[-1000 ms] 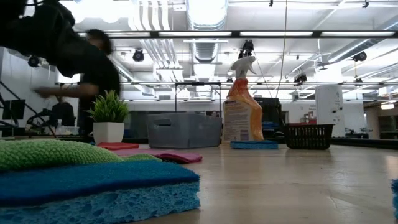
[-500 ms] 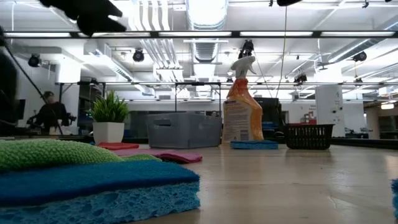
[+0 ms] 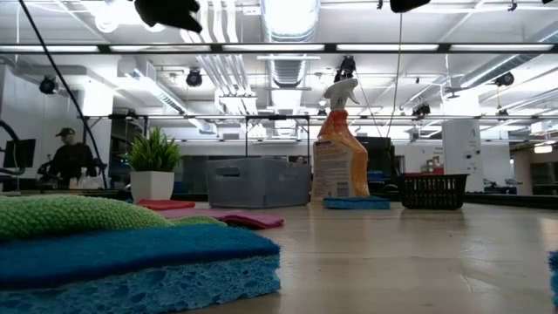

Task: Pick & Place Kitchen Items
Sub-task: Put the transparent spray bottle into the gray bin

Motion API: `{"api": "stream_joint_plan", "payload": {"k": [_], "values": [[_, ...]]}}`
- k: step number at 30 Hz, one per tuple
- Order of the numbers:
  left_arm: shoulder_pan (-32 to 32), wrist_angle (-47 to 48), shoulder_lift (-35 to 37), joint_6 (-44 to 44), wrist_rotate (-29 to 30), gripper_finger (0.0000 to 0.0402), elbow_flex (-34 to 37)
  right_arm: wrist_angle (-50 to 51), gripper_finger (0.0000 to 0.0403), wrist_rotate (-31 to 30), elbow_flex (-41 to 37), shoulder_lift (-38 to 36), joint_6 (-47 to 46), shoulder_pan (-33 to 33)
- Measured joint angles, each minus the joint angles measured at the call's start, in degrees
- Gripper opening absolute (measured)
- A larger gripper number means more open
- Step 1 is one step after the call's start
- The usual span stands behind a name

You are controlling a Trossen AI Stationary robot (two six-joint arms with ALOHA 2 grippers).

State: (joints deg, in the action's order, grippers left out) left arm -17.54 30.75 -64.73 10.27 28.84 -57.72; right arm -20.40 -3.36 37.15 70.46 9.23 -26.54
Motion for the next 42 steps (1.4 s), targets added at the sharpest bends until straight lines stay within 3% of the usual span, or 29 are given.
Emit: {"api": "stream_joint_plan", "payload": {"k": [6, 13, 19, 26, 35, 42], "values": [[-3.8, 0.7, -0.1, -1.5, 0.2, 0.0312, -0.6, -0.1, 0.0272, 0.5, 0.0, 1.7, -0.7, -0.6], [-10.6, 18.5, 2.9, 12.1, -0.3, 0.0312, -7.7, -0.1, 0.0272, 0.9, 0.0, 3.2, -0.9, -0.6], [-16.3, 28.6, 2.7, 20.1, -6.8, 0.0312, -16.8, -0.1, 0.0272, 0.8, 0.0, 2.6, -0.9, -0.6], [-21.7, 31.2, 2.6, 26.4, -12.9, 0.0312, -21.9, 0.2, 0.0272, 0.8, 0.0, 2.6, -1.4, -0.6], [-28.3, 33.3, 1.0, 36.6, -16.5, 0.0312, -21.9, 2.2, 0.0272, 0.8, 0.0, 2.6, -2.1, -0.6], [-29.8, 33.6, -1.9, 43.1, -19.8, 0.0312, -21.9, 2.2, 0.0272, 0.7, 0.0, 2.6, -2.4, -0.5]]}}
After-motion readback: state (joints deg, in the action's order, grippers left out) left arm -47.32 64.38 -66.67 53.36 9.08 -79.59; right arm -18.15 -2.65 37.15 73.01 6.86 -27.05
